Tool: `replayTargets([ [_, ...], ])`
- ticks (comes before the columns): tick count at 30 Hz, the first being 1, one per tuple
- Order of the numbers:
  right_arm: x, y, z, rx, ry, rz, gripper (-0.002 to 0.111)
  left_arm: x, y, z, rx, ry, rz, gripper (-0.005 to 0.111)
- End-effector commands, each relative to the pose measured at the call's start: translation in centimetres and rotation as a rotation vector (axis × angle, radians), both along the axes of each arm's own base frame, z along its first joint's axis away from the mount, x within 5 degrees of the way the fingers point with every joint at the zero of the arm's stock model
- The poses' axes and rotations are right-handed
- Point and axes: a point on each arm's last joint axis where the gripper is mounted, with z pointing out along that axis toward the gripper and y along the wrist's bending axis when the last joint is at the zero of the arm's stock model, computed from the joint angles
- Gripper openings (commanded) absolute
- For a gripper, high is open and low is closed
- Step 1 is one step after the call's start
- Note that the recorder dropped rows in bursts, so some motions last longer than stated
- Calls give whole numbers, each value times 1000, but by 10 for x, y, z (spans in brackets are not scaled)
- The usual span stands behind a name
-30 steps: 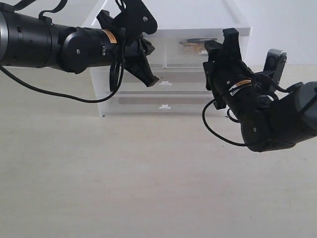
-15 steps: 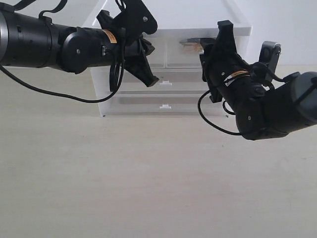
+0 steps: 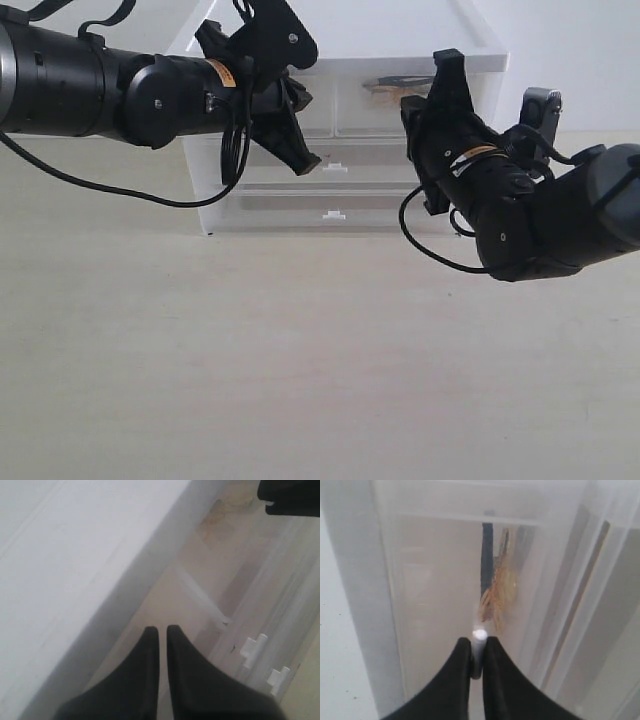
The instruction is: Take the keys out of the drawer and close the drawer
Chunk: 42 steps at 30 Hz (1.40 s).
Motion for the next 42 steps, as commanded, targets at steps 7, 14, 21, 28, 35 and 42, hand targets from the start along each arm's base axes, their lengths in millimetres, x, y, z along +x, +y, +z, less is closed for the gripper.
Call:
replayTargets([
  [7, 1, 2, 6, -86, -60, 25, 0, 0, -1, 4, -17, -8, 4, 4],
  [14, -11, -6, 6, -137, -67, 13, 0, 0, -1, 4, -18, -10, 4, 4],
  [21, -22, -10, 4, -151, -58, 32, 0, 1, -1, 5, -19, -13, 4, 4],
  [28, -30, 4, 5, -128, -66, 74, 0, 0, -1, 4, -17, -10, 4, 4],
  [35, -37, 16, 5, -129, -69, 84, 0, 0, -1, 4, -16, -6, 4, 4],
  [42, -39, 19, 5, -153, -84, 91, 0, -1, -1, 0, 5, 33, 0, 4],
])
